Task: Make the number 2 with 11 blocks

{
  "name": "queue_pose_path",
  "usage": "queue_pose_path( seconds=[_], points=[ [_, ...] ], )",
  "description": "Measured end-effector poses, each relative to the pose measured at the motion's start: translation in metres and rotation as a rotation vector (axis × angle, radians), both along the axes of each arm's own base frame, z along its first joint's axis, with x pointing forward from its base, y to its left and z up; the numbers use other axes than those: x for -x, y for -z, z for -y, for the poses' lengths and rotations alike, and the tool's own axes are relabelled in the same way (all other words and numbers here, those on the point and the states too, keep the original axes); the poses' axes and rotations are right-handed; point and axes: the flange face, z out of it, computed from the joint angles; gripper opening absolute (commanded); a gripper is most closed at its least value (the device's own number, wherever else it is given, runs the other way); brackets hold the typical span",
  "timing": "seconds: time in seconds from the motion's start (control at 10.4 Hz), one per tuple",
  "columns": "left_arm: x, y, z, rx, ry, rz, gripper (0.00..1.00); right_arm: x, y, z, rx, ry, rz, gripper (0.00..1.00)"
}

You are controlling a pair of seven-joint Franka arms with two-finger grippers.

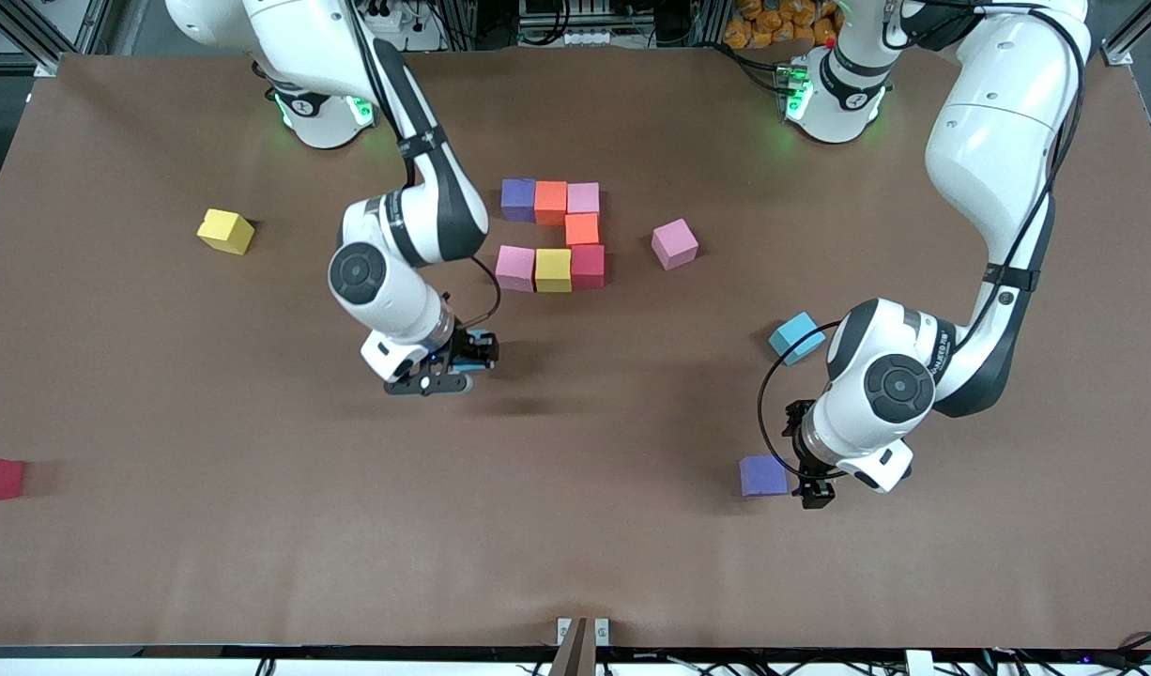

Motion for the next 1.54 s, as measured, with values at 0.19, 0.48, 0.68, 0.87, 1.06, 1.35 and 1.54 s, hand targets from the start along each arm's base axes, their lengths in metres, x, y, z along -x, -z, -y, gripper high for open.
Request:
queue_pose_path(
  seconds=[0.19, 0.48, 0.68, 0.87, 1.06, 1.35, 1.54],
  points=[
    [0.000, 0.000, 0.000, -0.006, 0.056, 0.001, 1.00, 0.028, 0.015, -0.023, -0.003, 0.019, 0.019, 0.00],
    [0.002, 0.003, 0.003, -0.020, 0.188, -0.006, 1.00, 0.054, 0.033, -0.034, -0.006, 0.032, 0.079, 0.00],
    [0.009, 0.009, 0.002, -0.040, 0.242, -0.054, 1.00, 0.072, 0.047, -0.032, -0.006, 0.044, 0.106, 0.00],
    [0.028, 0.009, 0.000, -0.055, 0.338, -0.098, 1.00, 0.086, 0.050, -0.043, -0.035, 0.074, 0.086, 0.00],
    [0.057, -0.006, -0.005, -0.031, 0.474, -0.135, 1.00, 0.095, 0.047, -0.052, -0.055, 0.079, 0.078, 0.00],
    [0.107, -0.021, -0.027, -0.018, 0.692, -0.170, 1.00, 0.103, 0.046, -0.046, -0.055, 0.083, 0.069, 0.00],
    [0.132, -0.006, -0.027, -0.063, 0.781, -0.177, 1.00, 0.105, 0.048, -0.044, -0.052, 0.085, 0.066, 0.00]
  ],
)
